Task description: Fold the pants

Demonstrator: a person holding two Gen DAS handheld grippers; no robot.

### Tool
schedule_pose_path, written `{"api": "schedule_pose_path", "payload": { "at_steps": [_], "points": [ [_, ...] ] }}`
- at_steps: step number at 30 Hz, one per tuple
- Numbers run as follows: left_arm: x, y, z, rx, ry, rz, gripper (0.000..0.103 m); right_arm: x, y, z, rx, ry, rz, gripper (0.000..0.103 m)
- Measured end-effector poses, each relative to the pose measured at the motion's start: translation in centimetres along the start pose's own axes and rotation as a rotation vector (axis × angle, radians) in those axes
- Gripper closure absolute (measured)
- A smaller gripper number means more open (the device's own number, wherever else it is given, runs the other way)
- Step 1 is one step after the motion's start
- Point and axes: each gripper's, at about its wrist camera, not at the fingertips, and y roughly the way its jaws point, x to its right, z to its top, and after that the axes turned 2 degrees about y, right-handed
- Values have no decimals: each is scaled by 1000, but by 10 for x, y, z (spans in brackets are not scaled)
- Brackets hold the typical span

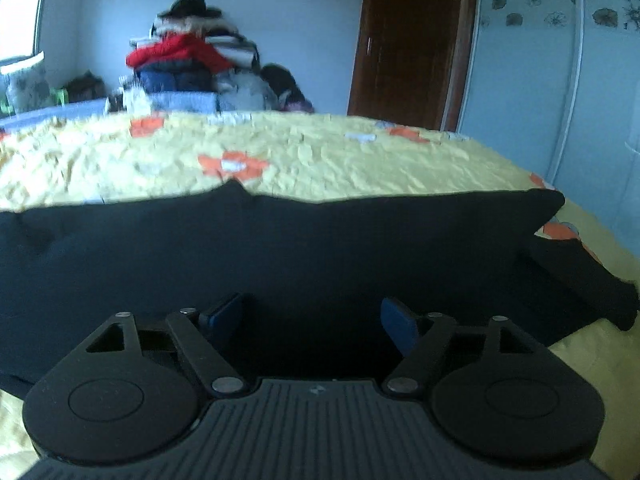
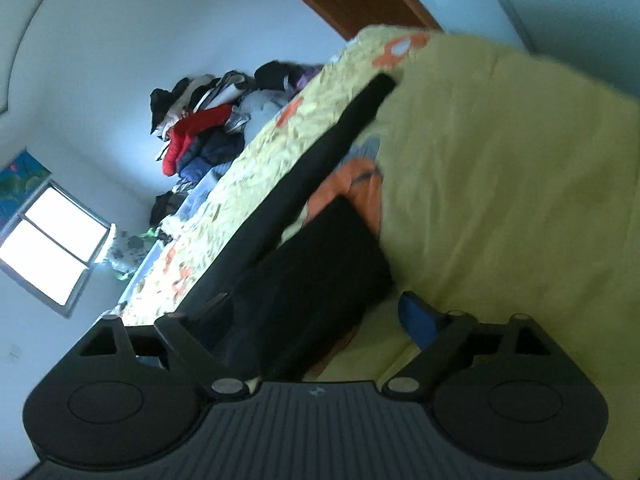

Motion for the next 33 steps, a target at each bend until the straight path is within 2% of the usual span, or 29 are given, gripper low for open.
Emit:
{"api": "schedule_pose_path", "payload": {
  "at_steps": [4,7,9,10,11,13,14,16,18,21,23,25,27,29,30,31,33],
  "points": [
    [-16,2,-2,-15,-85,-20,12,-2,10,0,73,32,11,13],
    [-21,1,-3,-12,-116,-34,12,-5,25,10,113,3,-28,16],
    [-20,1,-3,-15,-115,-35,11,-7,39,18,109,-33,-54,33],
    [-20,2,-3,-17,-111,-34,11,-7,46,21,95,-45,-63,53],
    [-19,2,-2,-19,-107,-32,10,-5,53,24,76,-55,-67,76],
    [-18,2,-2,-19,-106,-32,10,-4,65,29,36,-88,-83,95],
    [-19,2,-1,-18,-109,-34,10,-6,66,30,31,-117,-94,97],
    [-20,2,-2,-14,-118,-40,10,-10,64,33,42,-157,-119,98],
    [-21,2,-2,-10,-124,-42,10,-14,55,42,104,-205,-171,98],
    [-22,0,-3,-6,-131,-42,10,-22,38,61,226,-310,-314,98],
    [-22,1,-3,-7,-130,-42,10,-22,34,73,266,-384,-435,99],
    [-22,1,-3,-10,-128,-41,10,-15,36,81,265,-422,-512,98],
    [-21,1,-3,-14,-121,-39,9,-4,44,83,237,-427,-539,98],
    [-19,2,-2,-18,-112,-38,7,4,61,81,162,-457,-580,98],
    [-19,2,-2,-19,-111,-39,7,4,61,77,171,-492,-588,98],
    [-20,2,-2,-19,-112,-40,7,-1,62,76,161,-511,-612,92],
    [-20,2,-3,-18,-115,-43,7,-9,56,75,171,-511,-665,72]
  ]
}}
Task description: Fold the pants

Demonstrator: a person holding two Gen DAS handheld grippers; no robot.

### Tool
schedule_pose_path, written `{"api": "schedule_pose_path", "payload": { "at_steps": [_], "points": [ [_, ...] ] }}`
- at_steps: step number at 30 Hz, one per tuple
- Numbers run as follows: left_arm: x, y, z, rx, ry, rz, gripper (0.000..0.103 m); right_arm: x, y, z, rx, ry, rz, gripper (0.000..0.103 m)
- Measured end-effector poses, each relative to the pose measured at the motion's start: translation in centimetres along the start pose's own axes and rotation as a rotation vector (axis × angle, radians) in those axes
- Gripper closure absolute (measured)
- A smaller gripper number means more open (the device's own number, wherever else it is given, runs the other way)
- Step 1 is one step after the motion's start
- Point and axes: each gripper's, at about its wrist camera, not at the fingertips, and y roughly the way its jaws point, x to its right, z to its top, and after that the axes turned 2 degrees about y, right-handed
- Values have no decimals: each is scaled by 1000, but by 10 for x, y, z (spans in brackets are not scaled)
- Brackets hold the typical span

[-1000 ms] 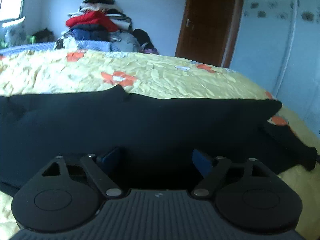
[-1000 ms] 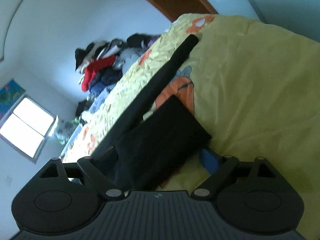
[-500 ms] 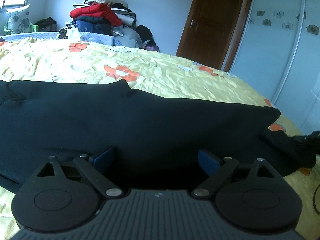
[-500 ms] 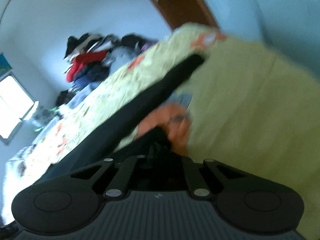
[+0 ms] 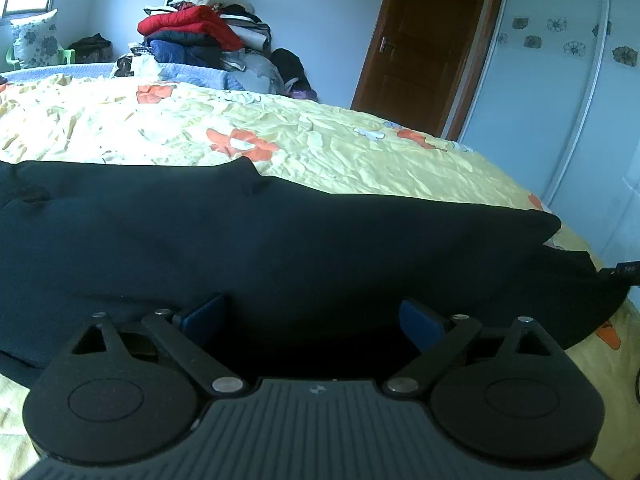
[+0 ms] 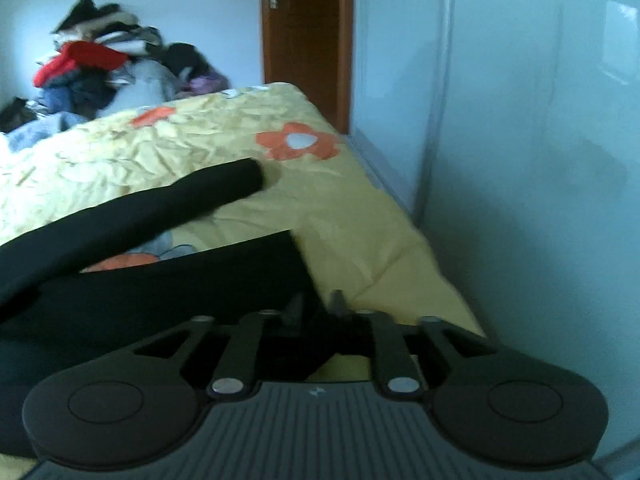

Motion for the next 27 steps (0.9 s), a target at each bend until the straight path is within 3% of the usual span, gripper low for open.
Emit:
{"api": "schedule_pose_path", "payload": {
  "at_steps": [2,4,5,7,10,13,15,16,17,19,22,25,27],
  "points": [
    [0,0,0,-1,3,2,6,8,-14,1,74,18,-117,45],
    [0,1,0,-5,10,3,5,19,-38,-1,184,100,-207,44],
    [1,1,0,-7,15,4,5,21,-49,-2,218,132,-143,44],
    [4,3,0,-12,25,9,4,16,-59,-4,203,141,114,43],
    [5,3,1,-12,28,10,4,-8,-43,-9,33,119,348,30],
    [7,0,1,1,36,17,4,-23,-25,-12,-23,156,389,29],
    [10,-3,5,20,51,28,4,-22,-13,-6,-38,281,516,29],
    [11,-4,9,32,59,32,4,-21,-6,-3,-36,345,573,25],
    [11,-5,13,48,61,41,4,-24,3,4,-35,410,613,14],
    [8,-4,23,85,47,82,4,-21,23,13,-42,544,634,7],
    [-2,9,33,51,26,149,3,-20,55,27,-117,698,543,7],
    [-12,28,25,-28,10,176,4,-35,69,47,-178,737,519,5],
    [-5,29,22,-19,66,198,0,-58,76,71,-257,715,568,5]
  ]
}}
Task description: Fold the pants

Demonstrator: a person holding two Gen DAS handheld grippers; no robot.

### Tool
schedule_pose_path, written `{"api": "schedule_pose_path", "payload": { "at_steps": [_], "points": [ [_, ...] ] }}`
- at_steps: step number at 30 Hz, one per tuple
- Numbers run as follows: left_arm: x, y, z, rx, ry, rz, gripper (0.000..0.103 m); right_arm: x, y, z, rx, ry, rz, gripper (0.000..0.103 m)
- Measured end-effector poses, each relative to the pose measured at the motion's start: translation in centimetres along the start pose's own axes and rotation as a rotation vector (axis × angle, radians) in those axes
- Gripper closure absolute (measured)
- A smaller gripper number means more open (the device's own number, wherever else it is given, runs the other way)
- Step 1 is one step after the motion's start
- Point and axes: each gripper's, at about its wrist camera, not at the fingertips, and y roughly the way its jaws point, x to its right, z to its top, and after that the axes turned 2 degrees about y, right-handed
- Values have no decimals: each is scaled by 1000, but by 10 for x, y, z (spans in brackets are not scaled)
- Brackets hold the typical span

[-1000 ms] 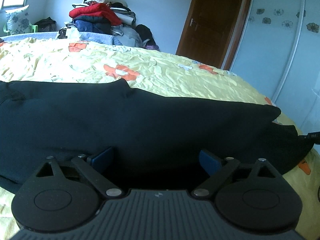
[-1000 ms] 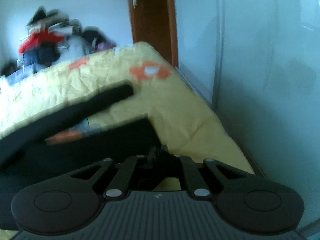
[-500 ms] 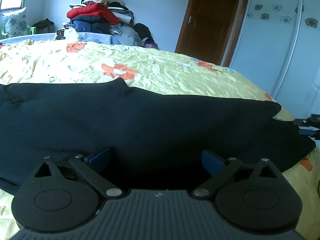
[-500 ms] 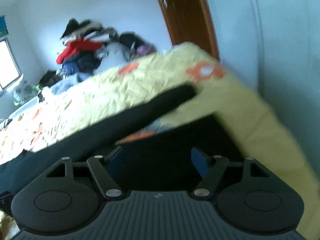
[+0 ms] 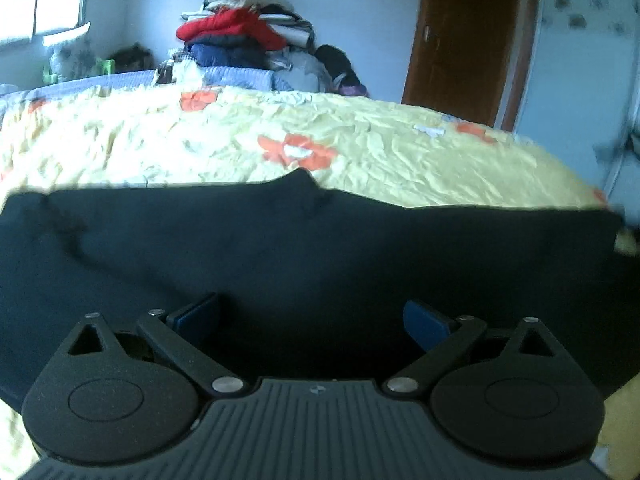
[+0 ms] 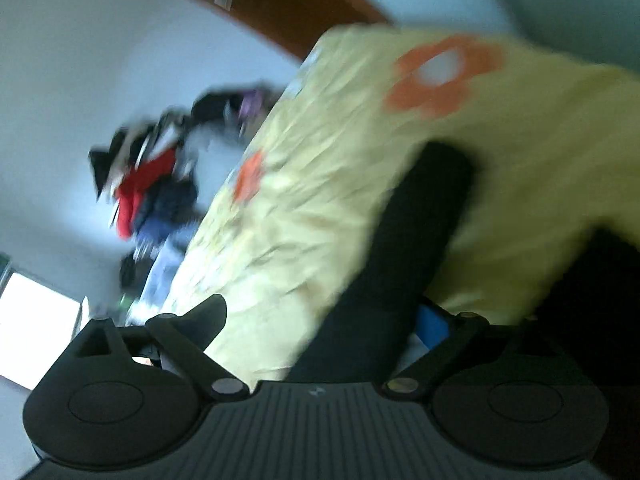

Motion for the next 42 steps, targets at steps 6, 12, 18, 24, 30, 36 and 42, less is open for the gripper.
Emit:
{"api": "schedule_pose_path", "payload": {
  "at_steps": [6,12,18,24,30,36,42],
  "points": [
    [7,4,-1,-27,41,7,0,-59,24,22,13,-23,336,4],
    [3,5,-1,-28,37,4,0,-51,21,-3,107,-148,134,3],
    [3,5,-2,-28,37,4,0,-10,20,-10,28,5,250,2],
    [3,5,-2,-28,37,4,0,-19,52,-17,-68,20,406,2],
    [3,5,-2,-28,36,3,0,-26,93,-30,-133,10,274,2],
    [3,5,-2,-29,36,3,0,-31,99,-21,-11,-29,231,3],
    [2,5,-1,-29,34,2,0,-41,126,-1,113,-94,199,3]
  ]
}}
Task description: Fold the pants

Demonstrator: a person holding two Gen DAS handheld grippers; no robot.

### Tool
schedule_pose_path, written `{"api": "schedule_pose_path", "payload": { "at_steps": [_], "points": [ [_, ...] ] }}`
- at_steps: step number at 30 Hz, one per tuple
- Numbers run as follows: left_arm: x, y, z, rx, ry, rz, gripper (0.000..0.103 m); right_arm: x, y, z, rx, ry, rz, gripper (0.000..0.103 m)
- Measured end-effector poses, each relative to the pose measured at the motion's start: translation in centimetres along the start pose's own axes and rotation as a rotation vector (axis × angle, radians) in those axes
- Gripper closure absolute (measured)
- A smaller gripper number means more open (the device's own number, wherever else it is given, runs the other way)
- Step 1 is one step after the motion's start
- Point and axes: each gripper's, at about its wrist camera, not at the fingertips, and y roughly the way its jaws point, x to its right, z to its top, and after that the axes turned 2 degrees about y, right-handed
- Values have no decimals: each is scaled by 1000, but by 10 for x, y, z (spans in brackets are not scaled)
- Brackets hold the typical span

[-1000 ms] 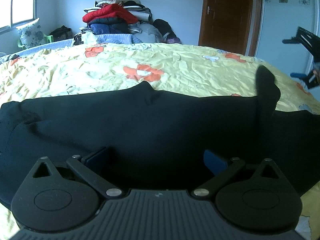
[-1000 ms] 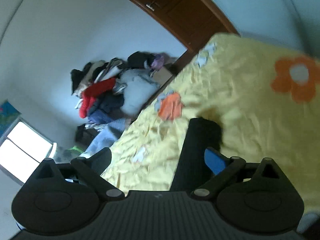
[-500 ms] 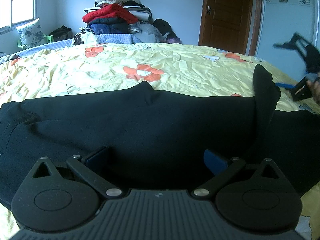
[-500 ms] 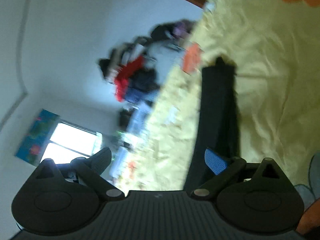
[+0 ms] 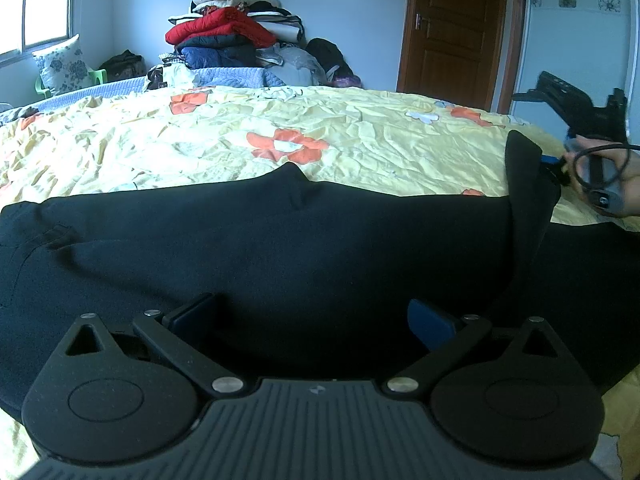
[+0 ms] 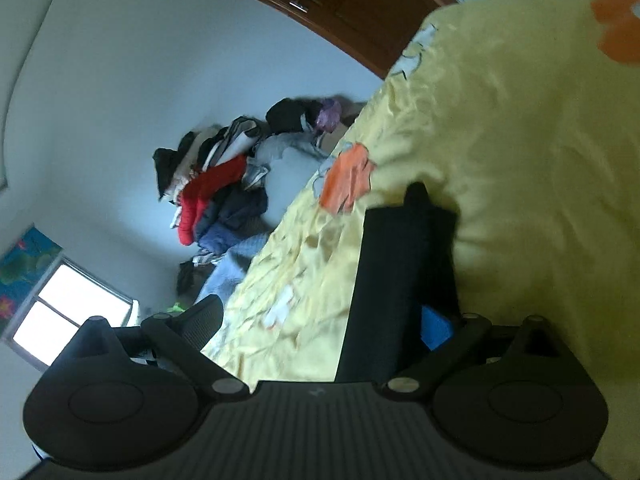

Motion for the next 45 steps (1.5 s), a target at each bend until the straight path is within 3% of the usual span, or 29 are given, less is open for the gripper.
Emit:
{"api": "schedule_pose_path", "payload": {
  "at_steps": [2,3,4,5,6,9,14,18,26,30,33,35,36,38,40,43,45],
  "points": [
    [0,0,0,1,-1,-1,0,-2,11,3,-14,-29,10,6],
    [-1,0,0,1,-3,-2,0,-4,15,4,-23,-45,3,13],
    [-1,0,0,1,-3,-2,0,-3,18,5,-46,-44,-2,46],
    [-1,0,1,1,-5,-3,0,0,24,5,-78,-34,-25,89],
    [-1,1,1,2,-6,-5,0,4,28,4,-96,-28,-55,100],
    [-1,1,1,1,-6,-5,0,6,24,-3,-75,-79,-64,100],
    [-6,-4,2,37,-32,-29,3,-11,-9,-2,-29,-73,43,100],
    [1,-24,13,155,-39,-148,1,-38,-50,8,5,-85,139,100],
    [88,-31,42,183,329,-358,1,-69,-113,32,70,-74,266,100],
    [138,-21,28,207,560,-273,6,-70,-133,36,84,-75,281,100],
    [154,-4,21,182,614,-221,27,-70,-147,37,94,-83,291,100],
    [150,10,26,113,542,-240,51,-69,-157,36,99,-94,290,100],
    [143,16,30,74,484,-265,57,-68,-161,37,99,-96,289,100],
    [128,23,36,43,370,-298,85,-65,-167,36,98,-101,281,99],
    [120,26,43,42,323,-294,98,-62,-169,36,92,-108,262,99],
    [107,32,64,59,258,-289,98,-58,-162,39,71,-95,224,99],
    [90,29,86,126,170,-254,98,-62,-158,44,75,-104,207,99]
  ]
}}
